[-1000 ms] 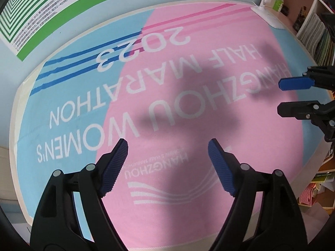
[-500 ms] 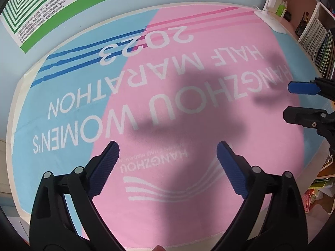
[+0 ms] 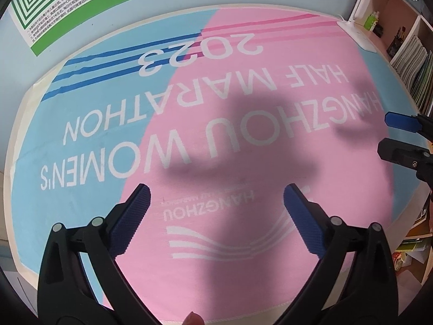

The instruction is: Collect trash

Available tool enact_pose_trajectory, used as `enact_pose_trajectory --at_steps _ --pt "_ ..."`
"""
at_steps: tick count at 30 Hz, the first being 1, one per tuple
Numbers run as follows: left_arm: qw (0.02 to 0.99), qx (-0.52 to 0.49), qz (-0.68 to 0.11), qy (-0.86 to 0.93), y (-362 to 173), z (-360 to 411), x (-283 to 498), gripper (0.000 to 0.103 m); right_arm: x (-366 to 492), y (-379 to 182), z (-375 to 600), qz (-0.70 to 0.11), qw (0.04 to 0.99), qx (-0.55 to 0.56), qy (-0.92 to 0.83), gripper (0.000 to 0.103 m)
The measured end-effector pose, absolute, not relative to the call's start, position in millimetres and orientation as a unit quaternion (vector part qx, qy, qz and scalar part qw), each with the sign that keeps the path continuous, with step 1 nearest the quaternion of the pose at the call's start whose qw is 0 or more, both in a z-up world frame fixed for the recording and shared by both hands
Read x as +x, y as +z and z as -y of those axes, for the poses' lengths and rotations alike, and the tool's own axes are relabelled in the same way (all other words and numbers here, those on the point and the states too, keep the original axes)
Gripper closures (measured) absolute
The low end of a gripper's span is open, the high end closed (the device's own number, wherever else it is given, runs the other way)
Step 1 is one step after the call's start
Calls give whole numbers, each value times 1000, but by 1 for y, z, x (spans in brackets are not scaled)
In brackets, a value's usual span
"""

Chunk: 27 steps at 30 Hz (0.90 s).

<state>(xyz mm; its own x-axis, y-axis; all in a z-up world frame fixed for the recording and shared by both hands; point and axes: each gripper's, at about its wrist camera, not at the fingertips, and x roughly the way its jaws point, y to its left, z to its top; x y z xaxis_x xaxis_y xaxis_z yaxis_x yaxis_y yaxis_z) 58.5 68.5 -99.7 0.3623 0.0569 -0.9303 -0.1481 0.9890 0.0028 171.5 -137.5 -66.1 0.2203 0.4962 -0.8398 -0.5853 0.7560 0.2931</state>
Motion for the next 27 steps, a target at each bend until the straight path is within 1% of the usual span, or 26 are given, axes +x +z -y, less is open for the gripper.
enact_pose_trajectory --at_steps 5,27 --pt "825 -49 -559 68 -101 -72 57 7 169 -68 136 -511 791 -45 333 12" --pt "826 -59 -556 74 -101 -71 57 7 166 -76 138 -523 793 -28 311 12"
